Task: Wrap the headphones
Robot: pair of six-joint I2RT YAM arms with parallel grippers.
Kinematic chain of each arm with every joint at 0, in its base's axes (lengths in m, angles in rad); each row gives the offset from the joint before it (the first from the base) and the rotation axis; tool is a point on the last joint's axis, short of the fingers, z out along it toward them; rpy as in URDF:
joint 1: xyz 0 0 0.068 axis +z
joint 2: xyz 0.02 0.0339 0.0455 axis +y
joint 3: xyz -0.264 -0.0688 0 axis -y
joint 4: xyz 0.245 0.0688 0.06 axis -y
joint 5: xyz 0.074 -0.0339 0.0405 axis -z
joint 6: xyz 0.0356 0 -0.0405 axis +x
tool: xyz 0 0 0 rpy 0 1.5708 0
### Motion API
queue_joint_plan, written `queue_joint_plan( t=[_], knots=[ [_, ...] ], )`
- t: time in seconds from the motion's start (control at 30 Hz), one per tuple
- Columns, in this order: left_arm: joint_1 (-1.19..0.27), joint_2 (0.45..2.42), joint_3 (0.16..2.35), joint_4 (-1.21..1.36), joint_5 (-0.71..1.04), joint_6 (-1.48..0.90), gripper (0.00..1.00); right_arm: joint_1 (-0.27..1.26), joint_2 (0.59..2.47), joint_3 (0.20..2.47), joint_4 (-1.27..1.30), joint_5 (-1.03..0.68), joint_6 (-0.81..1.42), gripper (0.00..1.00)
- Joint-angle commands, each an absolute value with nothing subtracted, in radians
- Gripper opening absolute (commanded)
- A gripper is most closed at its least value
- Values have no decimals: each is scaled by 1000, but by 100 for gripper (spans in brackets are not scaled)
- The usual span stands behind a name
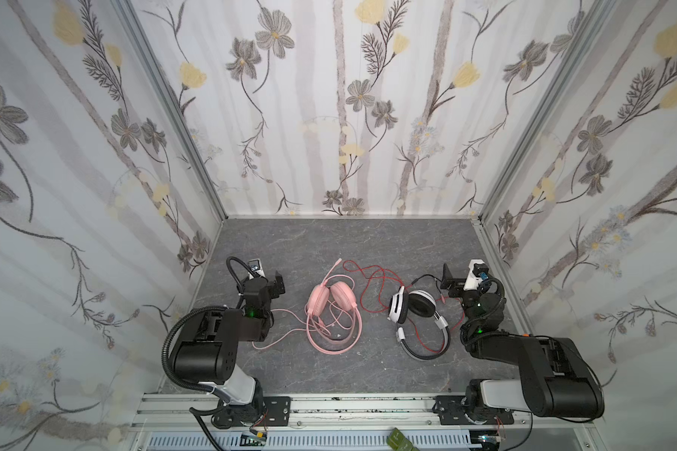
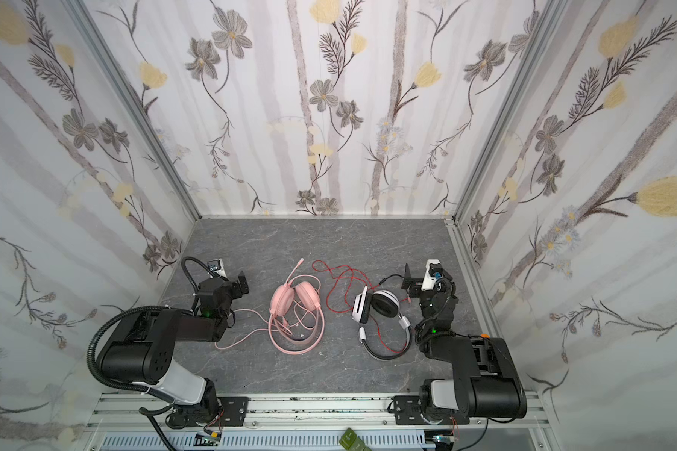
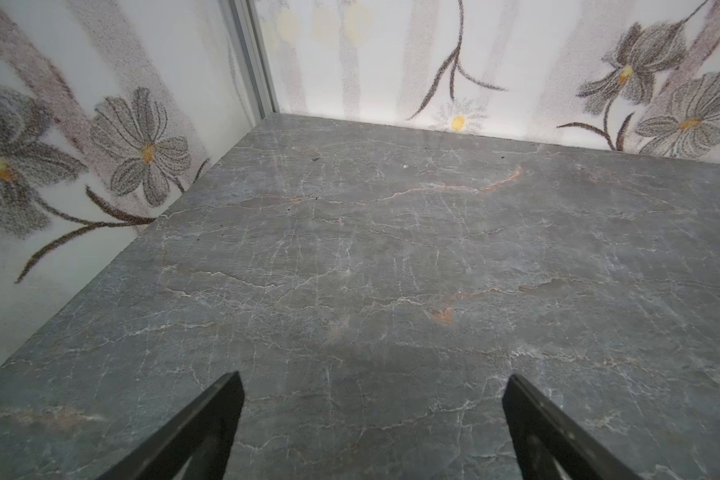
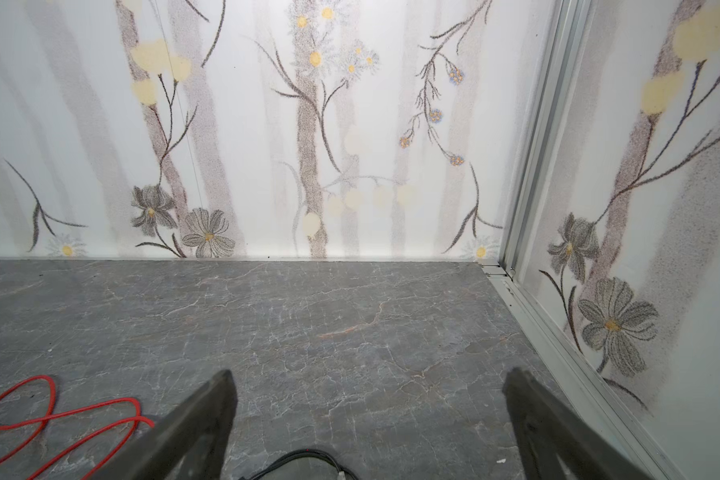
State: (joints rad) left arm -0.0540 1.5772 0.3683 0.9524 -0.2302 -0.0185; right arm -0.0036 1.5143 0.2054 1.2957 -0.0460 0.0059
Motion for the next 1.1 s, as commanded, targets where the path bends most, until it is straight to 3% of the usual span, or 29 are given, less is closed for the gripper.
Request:
queue_joint_plan(
  t=[0.0,1.07],
  knots=[
    [-53,1578,375,957,-226,-16,100,-27,1516,200,1324,-114,8,100],
    [-53,1577,375,958,-227,-17,100,-34,1517,201,1327,-130,11,100]
  ],
)
